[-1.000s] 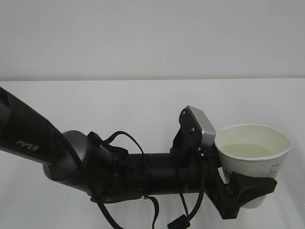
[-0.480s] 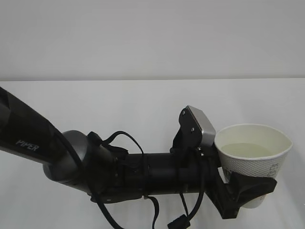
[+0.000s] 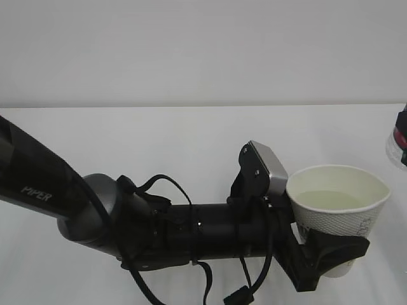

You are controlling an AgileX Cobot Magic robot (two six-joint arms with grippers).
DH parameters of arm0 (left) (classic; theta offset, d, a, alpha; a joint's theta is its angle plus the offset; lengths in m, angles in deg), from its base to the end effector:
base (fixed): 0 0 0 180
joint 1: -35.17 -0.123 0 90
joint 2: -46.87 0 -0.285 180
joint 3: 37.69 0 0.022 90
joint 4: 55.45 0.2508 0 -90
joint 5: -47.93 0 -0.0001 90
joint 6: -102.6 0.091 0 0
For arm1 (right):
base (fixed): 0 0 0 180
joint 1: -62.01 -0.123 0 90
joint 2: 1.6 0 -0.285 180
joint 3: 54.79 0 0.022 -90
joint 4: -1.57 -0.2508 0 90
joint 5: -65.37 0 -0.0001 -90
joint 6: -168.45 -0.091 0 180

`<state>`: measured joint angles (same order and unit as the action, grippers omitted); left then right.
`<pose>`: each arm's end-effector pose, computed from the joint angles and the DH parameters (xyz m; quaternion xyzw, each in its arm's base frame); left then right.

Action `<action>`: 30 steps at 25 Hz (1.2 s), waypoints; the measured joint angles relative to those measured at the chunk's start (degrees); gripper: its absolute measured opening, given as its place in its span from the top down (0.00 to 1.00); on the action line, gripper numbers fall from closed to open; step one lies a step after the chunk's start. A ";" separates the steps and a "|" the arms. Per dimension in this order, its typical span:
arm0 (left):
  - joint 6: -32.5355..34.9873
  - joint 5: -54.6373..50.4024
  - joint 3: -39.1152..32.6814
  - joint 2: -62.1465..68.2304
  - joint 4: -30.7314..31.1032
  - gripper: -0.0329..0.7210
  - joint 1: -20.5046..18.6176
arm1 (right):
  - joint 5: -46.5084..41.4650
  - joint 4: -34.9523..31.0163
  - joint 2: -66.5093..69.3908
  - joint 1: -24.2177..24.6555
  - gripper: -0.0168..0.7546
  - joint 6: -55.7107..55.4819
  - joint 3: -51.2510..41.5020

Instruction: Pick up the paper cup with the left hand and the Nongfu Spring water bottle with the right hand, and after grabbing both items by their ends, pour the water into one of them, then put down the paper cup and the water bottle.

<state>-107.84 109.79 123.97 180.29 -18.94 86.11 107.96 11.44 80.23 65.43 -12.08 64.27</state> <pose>0.2220 -0.3493 0.1121 0.4145 0.6069 -0.5069 0.4506 0.2178 -0.0025 0.2020 -0.0595 0.7667 -0.0121 0.6391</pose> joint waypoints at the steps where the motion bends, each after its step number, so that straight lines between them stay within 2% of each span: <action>1: 0.00 0.00 0.00 0.00 0.00 0.24 0.00 | 1.30 0.00 1.22 0.00 0.40 -0.47 0.10; 16: 0.00 -0.75 0.00 0.00 0.00 0.24 0.00 | 19.14 0.00 18.51 0.00 0.40 -3.68 0.41; 30: 0.00 -0.89 0.00 0.00 0.00 0.24 0.00 | 20.69 -0.27 26.48 0.00 0.40 -3.82 0.87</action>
<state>-107.84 108.90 123.97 180.29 -18.94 86.11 128.64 11.17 106.71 65.43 -15.90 65.14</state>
